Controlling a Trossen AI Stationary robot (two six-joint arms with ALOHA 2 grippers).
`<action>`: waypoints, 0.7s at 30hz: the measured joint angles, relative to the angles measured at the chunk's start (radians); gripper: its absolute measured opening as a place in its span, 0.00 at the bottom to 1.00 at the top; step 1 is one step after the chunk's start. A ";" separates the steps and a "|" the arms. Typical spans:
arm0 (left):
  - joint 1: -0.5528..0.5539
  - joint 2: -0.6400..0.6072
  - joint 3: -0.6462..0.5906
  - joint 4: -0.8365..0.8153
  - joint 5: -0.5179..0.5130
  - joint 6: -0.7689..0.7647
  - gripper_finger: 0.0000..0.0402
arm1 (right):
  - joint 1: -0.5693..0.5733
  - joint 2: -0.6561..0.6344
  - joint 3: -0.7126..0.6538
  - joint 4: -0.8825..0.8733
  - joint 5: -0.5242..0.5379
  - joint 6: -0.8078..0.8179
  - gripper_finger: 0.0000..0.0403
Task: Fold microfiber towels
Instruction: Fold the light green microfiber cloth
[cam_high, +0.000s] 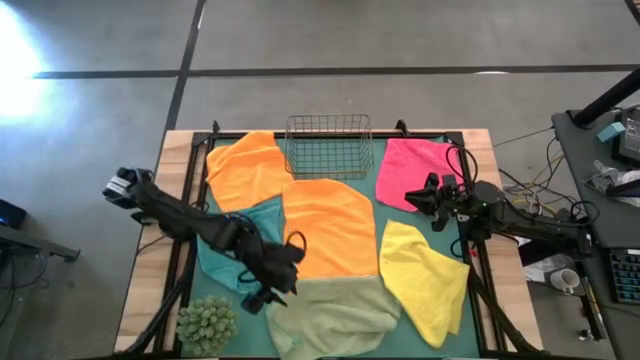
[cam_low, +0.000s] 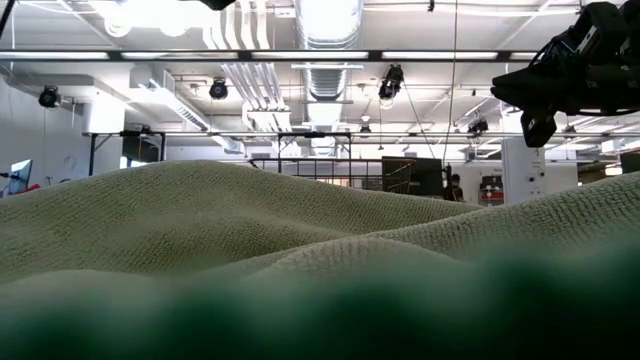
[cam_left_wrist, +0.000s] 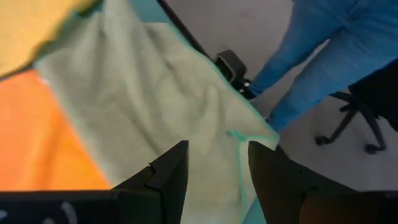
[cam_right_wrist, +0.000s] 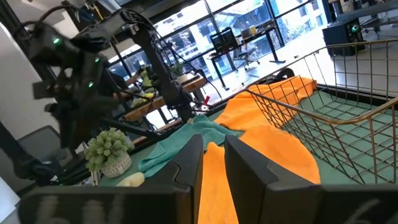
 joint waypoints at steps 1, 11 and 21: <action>-0.006 0.019 0.014 0.001 0.009 0.000 0.38 | 0.000 0.000 0.000 0.000 0.000 0.000 0.15; -0.038 0.130 0.046 -0.012 0.113 0.007 0.38 | 0.000 0.000 0.000 0.000 0.000 0.000 0.15; -0.069 0.247 0.046 -0.007 0.123 0.078 0.37 | 0.000 0.000 0.000 0.000 0.000 0.000 0.15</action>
